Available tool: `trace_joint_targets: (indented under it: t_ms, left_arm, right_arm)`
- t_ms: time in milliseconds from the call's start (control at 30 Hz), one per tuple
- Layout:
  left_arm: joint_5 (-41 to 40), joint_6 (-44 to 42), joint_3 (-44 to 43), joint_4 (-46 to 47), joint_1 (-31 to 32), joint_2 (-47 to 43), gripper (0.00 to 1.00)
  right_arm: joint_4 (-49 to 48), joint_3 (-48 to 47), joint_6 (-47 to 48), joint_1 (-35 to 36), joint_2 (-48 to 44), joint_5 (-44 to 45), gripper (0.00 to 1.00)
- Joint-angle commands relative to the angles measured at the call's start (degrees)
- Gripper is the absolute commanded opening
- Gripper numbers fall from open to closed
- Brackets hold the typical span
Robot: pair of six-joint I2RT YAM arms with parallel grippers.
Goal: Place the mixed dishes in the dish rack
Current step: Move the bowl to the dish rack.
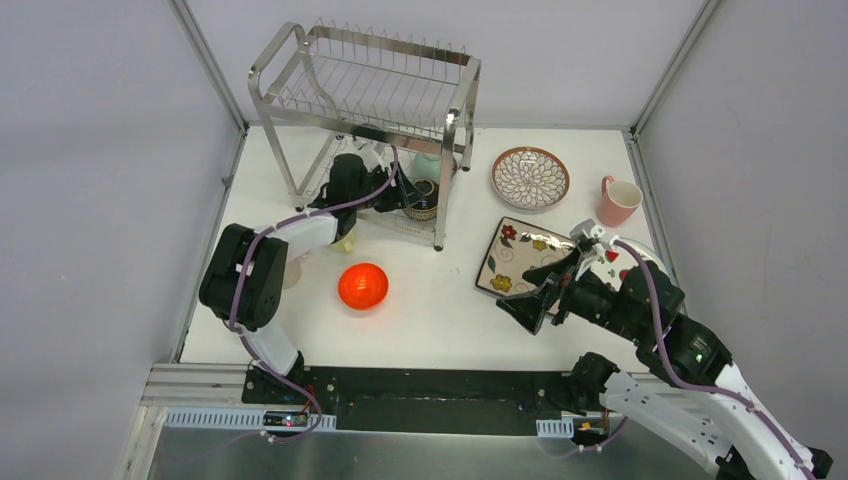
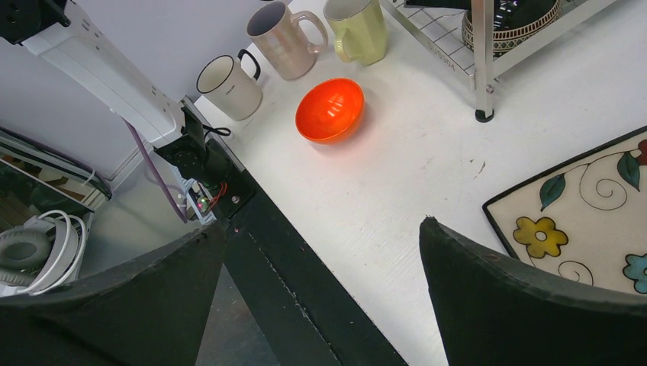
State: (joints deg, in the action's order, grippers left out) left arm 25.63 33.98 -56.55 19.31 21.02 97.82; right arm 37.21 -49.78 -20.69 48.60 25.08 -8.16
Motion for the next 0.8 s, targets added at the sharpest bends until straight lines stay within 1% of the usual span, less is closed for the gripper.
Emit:
trace_joint_targets:
  t_ms: [0,167,367,500,633,767]
  left_arm:
    - [1.93,3.81,1.67,3.85,1.37,-4.28,0.61]
    - [2.21,4.77,1.86,4.26,1.94,-4.47,0.56]
    - [2.94,8.25,2.91,8.80,2.64,-1.72,0.48]
    - [2.95,9.07,2.23,9.62,2.72,0.77,0.46]
    - [4.88,8.03,0.46,10.57,3.06,3.92,0.46]
    - [1.80,6.68,1.08,11.62,3.07,4.94,0.45]
  right_arm:
    - [-1.35,0.45,0.44,-0.17,-0.90,0.63,1.00]
    - [-1.35,0.46,0.30,-0.17,-1.32,0.87,1.00]
    - [-1.34,0.65,-0.18,-0.17,-1.79,0.91,1.00]
    - [-1.35,0.52,-0.20,-0.18,-2.12,0.99,1.00]
    - [-1.67,0.73,-0.18,-0.18,-1.99,1.31,1.00]
    - [-2.48,1.34,-0.64,-0.17,-1.66,0.89,1.00]
